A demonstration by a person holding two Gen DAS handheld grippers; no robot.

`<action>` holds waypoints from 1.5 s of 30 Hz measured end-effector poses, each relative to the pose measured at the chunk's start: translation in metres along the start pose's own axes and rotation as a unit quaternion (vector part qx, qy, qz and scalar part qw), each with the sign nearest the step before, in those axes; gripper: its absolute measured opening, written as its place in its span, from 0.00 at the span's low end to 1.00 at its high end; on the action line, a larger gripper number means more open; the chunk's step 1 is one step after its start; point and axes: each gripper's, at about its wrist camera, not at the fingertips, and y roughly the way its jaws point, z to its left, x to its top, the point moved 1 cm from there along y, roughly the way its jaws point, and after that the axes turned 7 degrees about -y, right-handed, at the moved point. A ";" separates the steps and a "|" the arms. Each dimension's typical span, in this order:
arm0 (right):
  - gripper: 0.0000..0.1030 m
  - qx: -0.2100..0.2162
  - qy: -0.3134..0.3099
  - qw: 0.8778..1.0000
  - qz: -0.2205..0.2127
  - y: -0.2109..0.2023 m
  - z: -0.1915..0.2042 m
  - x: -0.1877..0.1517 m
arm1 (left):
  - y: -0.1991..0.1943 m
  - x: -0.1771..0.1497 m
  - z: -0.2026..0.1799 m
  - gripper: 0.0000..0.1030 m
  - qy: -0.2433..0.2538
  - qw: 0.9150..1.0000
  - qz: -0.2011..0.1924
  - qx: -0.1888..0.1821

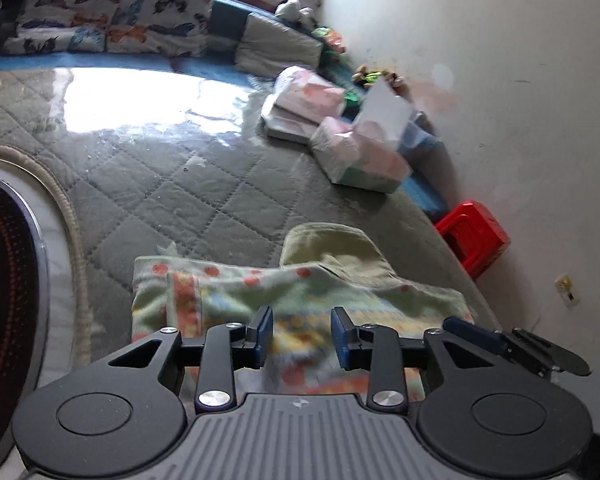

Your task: Fold clothes

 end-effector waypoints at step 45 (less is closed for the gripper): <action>0.97 -0.036 -0.035 0.999 -0.011 -0.007 0.079 -0.020 | -0.108 -0.091 0.042 0.92 0.022 0.989 -0.068 0.127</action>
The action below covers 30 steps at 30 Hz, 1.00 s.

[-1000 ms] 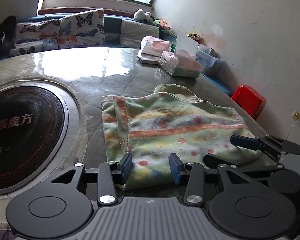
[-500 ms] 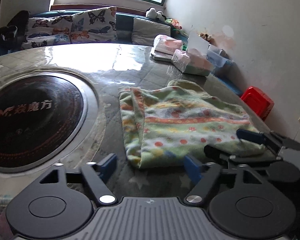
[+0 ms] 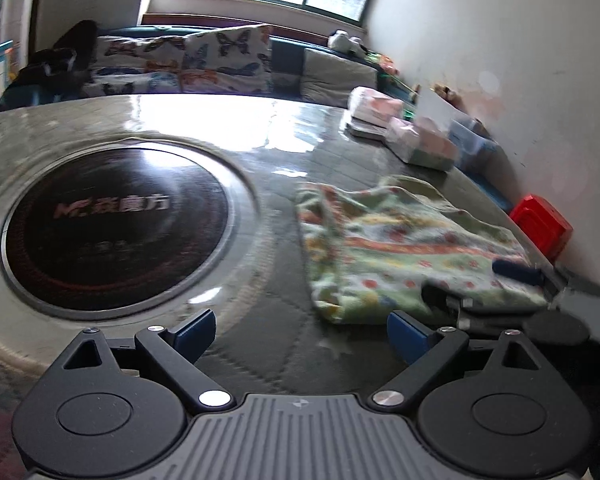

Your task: Fold clothes

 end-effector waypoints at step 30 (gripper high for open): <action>1.00 -0.046 0.118 0.991 0.034 -0.058 -0.023 -0.045 | -0.007 -0.024 -0.046 1.00 0.066 0.997 0.018 -0.042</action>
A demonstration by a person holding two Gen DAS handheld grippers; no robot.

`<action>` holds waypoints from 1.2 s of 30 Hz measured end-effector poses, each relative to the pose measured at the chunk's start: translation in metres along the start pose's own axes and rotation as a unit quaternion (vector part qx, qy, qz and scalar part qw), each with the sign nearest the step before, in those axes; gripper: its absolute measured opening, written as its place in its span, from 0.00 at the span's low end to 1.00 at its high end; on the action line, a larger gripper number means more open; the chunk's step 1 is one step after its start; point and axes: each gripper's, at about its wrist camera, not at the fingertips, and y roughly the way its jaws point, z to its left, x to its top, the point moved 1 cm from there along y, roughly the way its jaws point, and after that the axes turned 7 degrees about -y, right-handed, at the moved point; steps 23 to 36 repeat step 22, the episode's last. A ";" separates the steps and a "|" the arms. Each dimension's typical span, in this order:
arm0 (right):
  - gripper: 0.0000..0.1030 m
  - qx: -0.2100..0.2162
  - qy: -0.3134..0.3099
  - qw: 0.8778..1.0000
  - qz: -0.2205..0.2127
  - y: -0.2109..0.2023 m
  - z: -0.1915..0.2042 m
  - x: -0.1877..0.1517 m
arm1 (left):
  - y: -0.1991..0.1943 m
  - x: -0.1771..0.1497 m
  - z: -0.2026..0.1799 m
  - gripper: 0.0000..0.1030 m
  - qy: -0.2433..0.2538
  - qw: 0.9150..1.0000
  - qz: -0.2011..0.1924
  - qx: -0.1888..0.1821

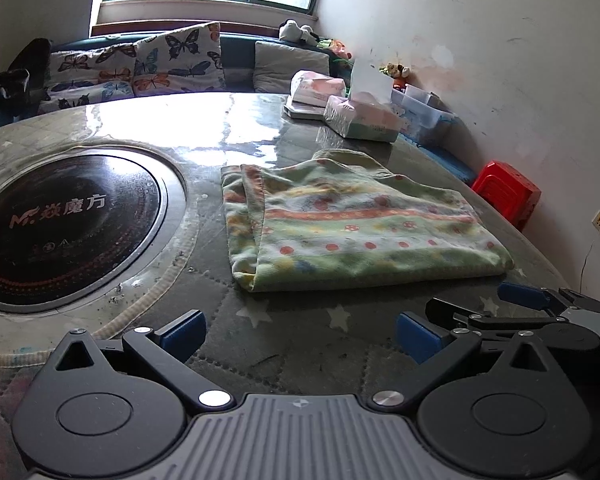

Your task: Fold clothes

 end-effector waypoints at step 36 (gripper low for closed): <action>1.00 0.008 0.018 1.000 0.005 -0.006 -0.002 -0.010 | -0.004 -0.012 -0.013 1.00 0.011 1.000 0.018 0.007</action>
